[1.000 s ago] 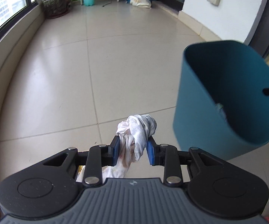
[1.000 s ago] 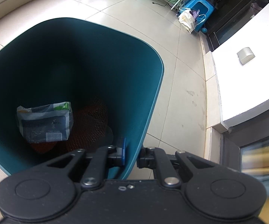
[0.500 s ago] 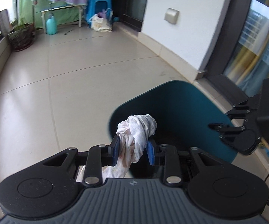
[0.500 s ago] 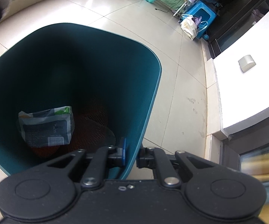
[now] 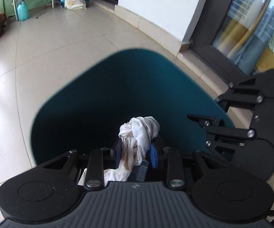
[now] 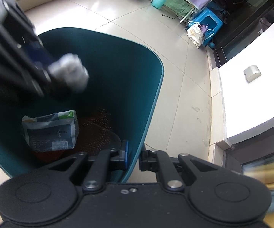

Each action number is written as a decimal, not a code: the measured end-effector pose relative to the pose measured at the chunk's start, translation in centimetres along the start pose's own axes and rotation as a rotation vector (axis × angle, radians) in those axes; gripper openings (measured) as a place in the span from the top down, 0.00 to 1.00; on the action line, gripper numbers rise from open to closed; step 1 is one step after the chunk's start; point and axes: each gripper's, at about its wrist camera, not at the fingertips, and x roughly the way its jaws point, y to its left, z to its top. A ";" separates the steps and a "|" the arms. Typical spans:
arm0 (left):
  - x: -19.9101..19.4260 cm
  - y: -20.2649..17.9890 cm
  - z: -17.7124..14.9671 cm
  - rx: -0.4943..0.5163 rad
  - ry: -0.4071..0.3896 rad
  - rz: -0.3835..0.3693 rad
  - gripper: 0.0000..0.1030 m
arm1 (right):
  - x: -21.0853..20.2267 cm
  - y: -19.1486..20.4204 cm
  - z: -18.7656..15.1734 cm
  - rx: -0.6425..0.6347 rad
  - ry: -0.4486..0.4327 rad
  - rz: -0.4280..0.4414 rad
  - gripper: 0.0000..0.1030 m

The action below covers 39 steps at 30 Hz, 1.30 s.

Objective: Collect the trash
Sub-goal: 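Carry the white cloth into the teal bin and open the left tool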

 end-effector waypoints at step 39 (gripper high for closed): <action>4.5 1.0 -1.0 -0.045 0.057 -0.021 0.28 | -0.4 0.6 -0.4 -0.016 -0.012 -0.015 0.92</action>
